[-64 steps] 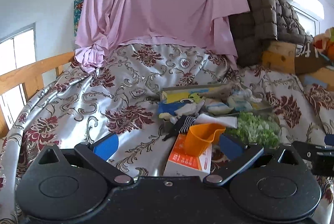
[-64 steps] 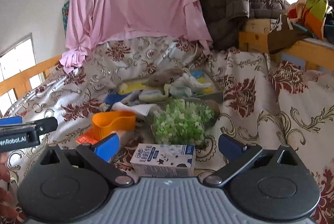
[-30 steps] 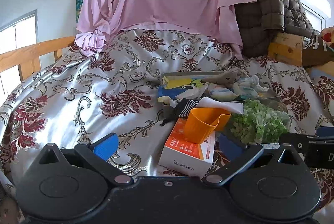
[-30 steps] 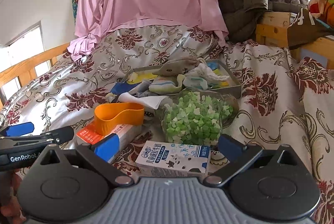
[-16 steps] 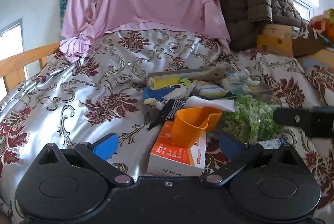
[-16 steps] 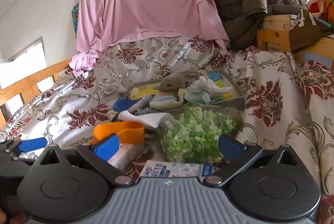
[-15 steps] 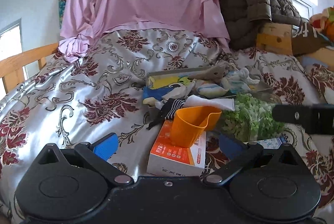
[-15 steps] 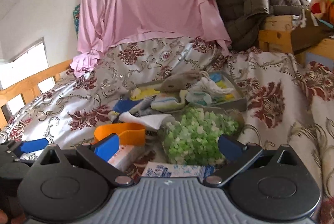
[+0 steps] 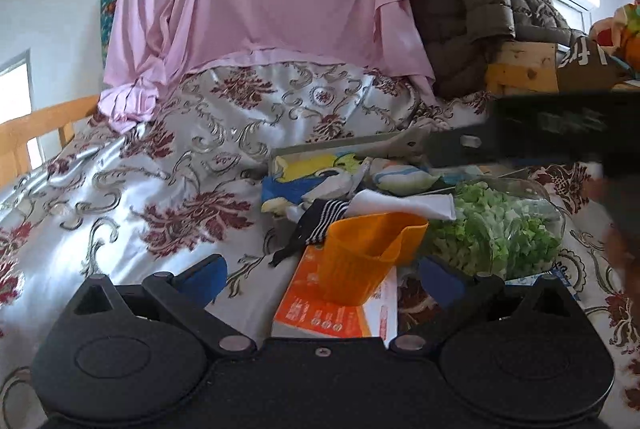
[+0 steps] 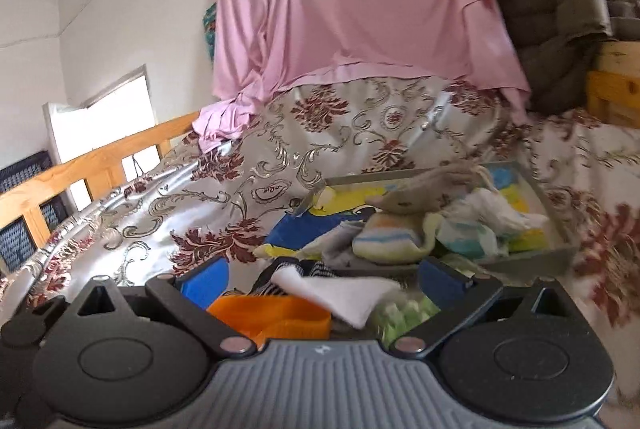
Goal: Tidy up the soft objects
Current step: 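Lower the left tool to the orange measuring cup while the right tool approaches the white cloth, then grasp the orange cup handle with the left tool while the right tool grasps the white cloth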
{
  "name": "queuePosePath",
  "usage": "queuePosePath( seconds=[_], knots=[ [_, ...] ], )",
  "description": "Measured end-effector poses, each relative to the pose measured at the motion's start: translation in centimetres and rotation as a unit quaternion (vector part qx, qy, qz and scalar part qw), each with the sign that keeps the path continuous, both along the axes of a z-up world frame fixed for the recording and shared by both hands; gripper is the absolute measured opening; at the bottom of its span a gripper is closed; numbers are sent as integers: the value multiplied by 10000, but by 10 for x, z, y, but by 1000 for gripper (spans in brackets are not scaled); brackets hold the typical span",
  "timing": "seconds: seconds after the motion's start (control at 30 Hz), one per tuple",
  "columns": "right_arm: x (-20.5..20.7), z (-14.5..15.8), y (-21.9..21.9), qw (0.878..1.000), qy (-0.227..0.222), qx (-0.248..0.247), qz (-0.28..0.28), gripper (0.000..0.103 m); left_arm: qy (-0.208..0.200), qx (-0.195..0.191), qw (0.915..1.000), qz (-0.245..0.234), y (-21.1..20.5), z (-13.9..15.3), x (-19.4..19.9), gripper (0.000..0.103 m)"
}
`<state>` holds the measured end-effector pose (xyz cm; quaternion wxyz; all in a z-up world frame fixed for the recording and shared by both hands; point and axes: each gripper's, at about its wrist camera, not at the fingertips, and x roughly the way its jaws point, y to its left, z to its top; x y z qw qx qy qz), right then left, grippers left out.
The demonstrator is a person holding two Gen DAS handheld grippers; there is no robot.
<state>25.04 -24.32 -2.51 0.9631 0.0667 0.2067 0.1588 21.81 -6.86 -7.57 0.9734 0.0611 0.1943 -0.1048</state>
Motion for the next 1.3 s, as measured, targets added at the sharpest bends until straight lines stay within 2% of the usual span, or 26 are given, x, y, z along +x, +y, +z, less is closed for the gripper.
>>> queuePosePath(
  seconds=[0.17, 0.23, 0.3, 0.37, 0.6, 0.73, 0.83, 0.9, 0.93, 1.13, 1.3],
  knots=[
    [40, -1, 6, 9992, 187, -180, 290, 102, 118, -12, 9998, -137, -5, -5, 18, 102],
    [53, -3, 9, 9984, 268, -296, 395, 100, 167, -14, 9997, -159, -6, -8, 24, 102],
    [59, -6, 12, 9974, 332, -454, 443, 92, 153, 1, 9997, -173, -6, -10, 28, 102],
    [64, -10, 15, 9964, 387, -599, 461, 92, 125, 45, 9998, -161, -8, -13, 31, 102],
    [68, -21, 18, 9942, 572, -749, 525, 89, 94, 208, 9995, -212, -18, -15, 39, 96],
    [65, -25, 24, 9916, 620, -1031, 475, 86, 177, 202, 9992, -283, -21, -17, 43, 92],
    [62, -27, 24, 9917, 627, -1038, 423, 86, 220, 217, 9992, -247, -22, -19, 44, 83],
    [62, -27, 24, 9913, 639, -1071, 420, 84, 233, 181, 9993, -210, -21, -20, 42, 69],
    [62, -28, 24, 9911, 645, -1091, 416, 84, 248, 203, 9993, -193, -22, -22, 41, 68],
    [60, -30, 24, 9895, 771, -1177, 332, 75, 229, 475, 9983, -253, -29, -27, 39, 67],
    [58, -30, 28, 9871, 720, -1409, 242, 66, 268, 477, 9980, -302, -33, -27, 45, 67]
  ],
)
